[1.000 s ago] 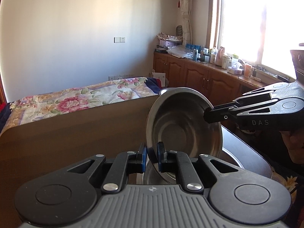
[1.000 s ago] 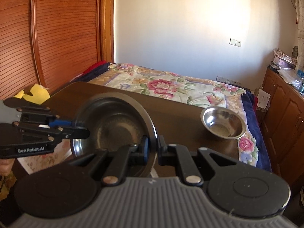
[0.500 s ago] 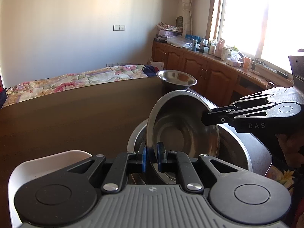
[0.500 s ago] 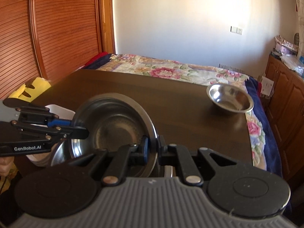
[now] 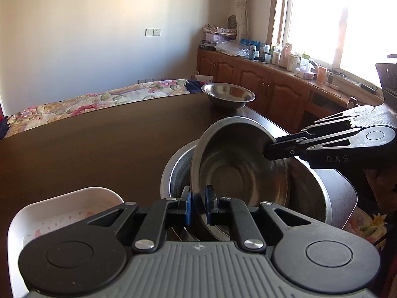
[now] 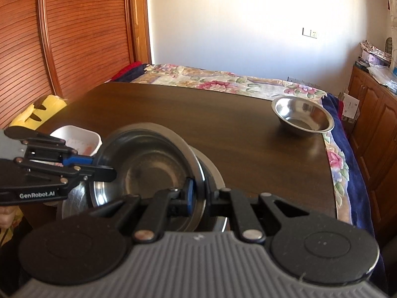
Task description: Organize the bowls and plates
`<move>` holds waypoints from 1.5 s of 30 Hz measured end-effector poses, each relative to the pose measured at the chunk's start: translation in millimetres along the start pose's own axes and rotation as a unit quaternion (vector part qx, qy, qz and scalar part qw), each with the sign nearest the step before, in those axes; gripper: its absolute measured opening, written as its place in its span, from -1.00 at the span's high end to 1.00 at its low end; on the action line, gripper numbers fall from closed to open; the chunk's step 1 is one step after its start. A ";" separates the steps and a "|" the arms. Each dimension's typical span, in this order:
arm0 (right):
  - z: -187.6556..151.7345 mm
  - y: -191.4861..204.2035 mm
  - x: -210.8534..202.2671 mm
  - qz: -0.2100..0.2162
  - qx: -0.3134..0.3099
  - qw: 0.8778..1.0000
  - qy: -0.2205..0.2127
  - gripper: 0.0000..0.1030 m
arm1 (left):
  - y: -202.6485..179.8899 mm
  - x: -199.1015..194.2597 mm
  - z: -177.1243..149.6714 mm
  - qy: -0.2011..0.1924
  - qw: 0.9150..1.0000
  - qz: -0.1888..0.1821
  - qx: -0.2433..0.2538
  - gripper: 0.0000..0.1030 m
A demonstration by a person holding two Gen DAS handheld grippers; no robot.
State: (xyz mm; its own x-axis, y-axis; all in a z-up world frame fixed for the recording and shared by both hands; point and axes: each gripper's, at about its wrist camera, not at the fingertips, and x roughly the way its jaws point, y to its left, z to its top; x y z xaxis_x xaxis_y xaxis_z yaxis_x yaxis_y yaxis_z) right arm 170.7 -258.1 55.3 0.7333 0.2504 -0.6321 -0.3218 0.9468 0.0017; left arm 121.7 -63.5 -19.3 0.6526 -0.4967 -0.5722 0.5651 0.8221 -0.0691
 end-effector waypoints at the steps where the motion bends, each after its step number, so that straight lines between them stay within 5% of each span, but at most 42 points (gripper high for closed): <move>1: 0.7 0.1 0.0 0.001 0.000 1.000 0.001 0.77 | -0.3 0.7 1.2 0.000 1.000 0.002 0.001 0.75; 18: -4.8 10.7 5.0 -0.006 -0.046 0.999 0.019 0.73 | -14.4 3.5 -6.8 -0.018 0.998 0.039 0.043 0.72; 45: -4.8 22.4 9.9 -0.027 -0.090 0.995 0.035 0.69 | -8.5 -8.8 -2.4 -0.049 0.998 0.036 0.006 0.72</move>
State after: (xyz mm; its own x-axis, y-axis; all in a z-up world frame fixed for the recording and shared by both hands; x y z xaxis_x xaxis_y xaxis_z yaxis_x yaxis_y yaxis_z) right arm 167.9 -235.4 45.3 0.7105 0.1792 -0.6805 -0.3897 0.9054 -0.1685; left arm 110.0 -65.4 -15.6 0.7376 -0.4622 -0.4923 0.5208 0.8534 -0.0209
